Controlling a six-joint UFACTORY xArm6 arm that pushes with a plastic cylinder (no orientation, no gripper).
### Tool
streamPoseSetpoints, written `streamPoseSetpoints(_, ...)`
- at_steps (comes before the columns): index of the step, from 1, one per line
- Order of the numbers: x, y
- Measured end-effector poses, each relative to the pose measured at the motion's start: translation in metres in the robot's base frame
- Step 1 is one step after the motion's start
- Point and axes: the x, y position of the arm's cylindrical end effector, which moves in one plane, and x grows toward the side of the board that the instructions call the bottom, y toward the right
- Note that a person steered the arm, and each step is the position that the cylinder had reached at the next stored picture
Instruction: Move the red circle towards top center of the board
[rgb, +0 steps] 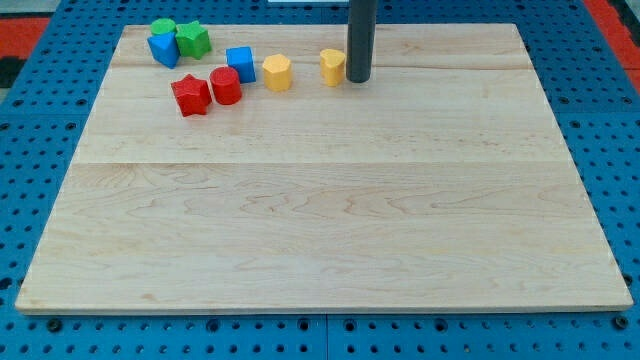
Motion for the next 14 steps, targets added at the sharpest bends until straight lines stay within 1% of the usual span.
streamPoseSetpoints(2,0.028,-0.007)
streamPoseSetpoints(3,0.049,-0.017)
streamPoseSetpoints(4,0.086,-0.036)
streamPoseSetpoints(5,0.116,-0.071)
streamPoseSetpoints(6,0.13,-0.147)
streamPoseSetpoints(7,0.114,-0.232)
streamPoseSetpoints(8,0.084,-0.301)
streamPoseSetpoints(9,0.083,-0.297)
streamPoseSetpoints(10,0.083,-0.262)
streamPoseSetpoints(11,0.082,-0.212)
streamPoseSetpoints(13,0.074,-0.2)
streamPoseSetpoints(14,0.047,-0.199)
